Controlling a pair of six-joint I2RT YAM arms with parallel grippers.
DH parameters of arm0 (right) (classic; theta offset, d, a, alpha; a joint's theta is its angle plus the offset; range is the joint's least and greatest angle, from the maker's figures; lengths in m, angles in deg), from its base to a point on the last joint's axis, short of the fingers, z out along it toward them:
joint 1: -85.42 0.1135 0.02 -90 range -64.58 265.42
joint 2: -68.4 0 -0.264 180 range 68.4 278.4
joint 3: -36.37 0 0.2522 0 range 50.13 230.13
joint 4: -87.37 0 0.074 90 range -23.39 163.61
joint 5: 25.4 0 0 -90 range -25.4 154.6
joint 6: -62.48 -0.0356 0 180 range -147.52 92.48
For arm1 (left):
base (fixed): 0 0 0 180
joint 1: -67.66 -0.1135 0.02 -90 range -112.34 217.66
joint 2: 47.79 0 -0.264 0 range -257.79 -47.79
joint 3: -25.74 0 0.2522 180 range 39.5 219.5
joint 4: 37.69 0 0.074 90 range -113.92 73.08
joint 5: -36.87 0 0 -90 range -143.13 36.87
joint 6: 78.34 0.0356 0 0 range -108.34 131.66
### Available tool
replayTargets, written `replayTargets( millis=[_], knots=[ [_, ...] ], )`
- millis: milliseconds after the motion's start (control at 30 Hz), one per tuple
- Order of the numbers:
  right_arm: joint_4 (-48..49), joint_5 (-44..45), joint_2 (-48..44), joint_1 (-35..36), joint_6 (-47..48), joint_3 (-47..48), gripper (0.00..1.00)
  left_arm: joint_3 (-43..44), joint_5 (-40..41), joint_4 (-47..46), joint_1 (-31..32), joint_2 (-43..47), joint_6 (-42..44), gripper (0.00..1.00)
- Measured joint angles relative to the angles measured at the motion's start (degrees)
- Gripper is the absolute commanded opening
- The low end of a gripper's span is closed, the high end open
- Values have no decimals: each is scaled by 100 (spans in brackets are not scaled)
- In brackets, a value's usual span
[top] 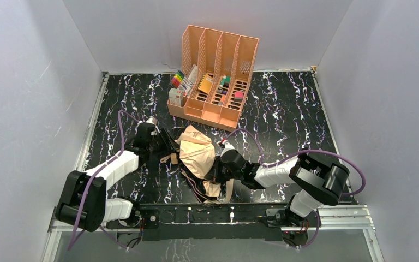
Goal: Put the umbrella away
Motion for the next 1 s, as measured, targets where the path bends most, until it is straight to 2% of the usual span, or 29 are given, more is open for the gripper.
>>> replayTargets(
  millis=[200,467,667,1000],
  knots=[
    [0,-13,9,-2,22,2,0,0,-170,-297,-17,-271,31,31],
    [-4,-50,90,-4,46,76,0,9,-382,-511,-15,-417,87,0],
    [2,-79,149,-4,50,122,0,273,-476,-372,-15,-343,90,0],
    [2,-131,229,-4,61,195,0,1449,-763,-105,-24,258,142,0]
  ],
)
